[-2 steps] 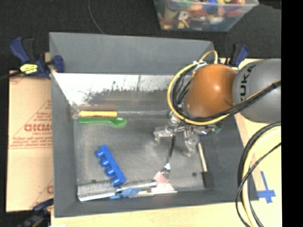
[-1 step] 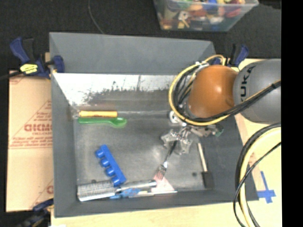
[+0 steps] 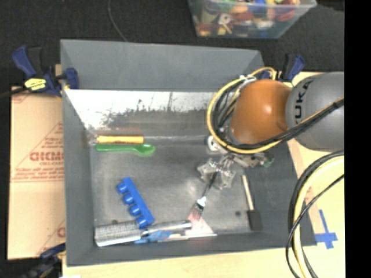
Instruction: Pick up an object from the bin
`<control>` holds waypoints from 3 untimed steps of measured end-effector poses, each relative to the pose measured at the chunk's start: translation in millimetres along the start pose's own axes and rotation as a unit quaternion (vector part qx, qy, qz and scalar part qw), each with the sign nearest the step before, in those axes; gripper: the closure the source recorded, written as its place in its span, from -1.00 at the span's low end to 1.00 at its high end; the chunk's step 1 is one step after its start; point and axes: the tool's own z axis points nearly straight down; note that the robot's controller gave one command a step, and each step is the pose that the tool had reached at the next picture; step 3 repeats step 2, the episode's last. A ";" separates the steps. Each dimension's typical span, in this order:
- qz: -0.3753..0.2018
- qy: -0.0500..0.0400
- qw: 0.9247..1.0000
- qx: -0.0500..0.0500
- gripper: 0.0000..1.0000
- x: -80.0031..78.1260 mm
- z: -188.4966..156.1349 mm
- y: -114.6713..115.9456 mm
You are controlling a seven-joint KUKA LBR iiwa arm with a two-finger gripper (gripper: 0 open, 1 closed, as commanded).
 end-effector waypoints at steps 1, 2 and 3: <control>0.001 0.000 1.000 0.000 1.00 0.2 -21.7 -0.6; 0.002 -0.001 1.000 0.002 1.00 -0.4 -37.6 -1.9; 0.002 -0.001 1.000 0.002 1.00 -0.4 -37.6 -1.9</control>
Offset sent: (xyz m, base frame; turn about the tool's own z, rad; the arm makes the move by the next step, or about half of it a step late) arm -0.0007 -0.0003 0.0272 0.0013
